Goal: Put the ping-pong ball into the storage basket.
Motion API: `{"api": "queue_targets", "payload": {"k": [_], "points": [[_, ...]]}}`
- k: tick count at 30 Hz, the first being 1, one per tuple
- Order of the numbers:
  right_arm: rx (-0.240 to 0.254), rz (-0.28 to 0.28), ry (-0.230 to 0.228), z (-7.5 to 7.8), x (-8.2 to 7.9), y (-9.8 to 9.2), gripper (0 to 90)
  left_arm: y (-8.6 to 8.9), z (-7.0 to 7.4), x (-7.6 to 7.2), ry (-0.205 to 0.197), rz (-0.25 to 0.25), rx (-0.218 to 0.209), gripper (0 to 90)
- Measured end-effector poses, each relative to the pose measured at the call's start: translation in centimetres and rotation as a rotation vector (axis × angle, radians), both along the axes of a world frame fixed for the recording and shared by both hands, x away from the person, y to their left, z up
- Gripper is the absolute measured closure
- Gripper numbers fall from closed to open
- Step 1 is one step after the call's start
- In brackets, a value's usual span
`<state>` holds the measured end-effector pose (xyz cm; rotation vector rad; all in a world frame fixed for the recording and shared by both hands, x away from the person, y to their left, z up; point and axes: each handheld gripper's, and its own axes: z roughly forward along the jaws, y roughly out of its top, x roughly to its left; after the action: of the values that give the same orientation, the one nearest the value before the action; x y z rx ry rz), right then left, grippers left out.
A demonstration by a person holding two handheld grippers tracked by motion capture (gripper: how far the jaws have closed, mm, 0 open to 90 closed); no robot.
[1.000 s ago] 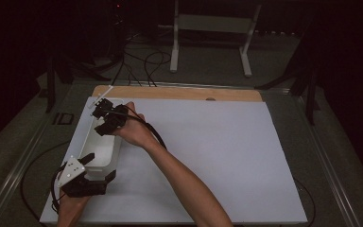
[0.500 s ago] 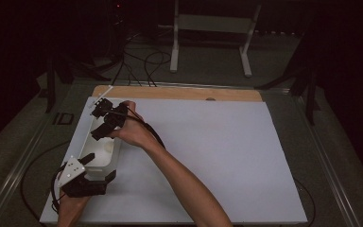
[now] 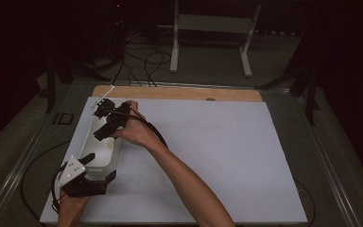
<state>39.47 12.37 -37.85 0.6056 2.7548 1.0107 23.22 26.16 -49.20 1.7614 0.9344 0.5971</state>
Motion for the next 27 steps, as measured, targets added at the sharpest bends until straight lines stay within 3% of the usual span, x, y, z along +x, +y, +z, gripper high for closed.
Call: {"api": "queue_targets", "payload": {"k": [27], "points": [[0.011,-0.026,0.0,0.6,0.0,-5.1,9.5,-0.1,0.0,0.2,0.002,-0.004,0.002,0.5]]}}
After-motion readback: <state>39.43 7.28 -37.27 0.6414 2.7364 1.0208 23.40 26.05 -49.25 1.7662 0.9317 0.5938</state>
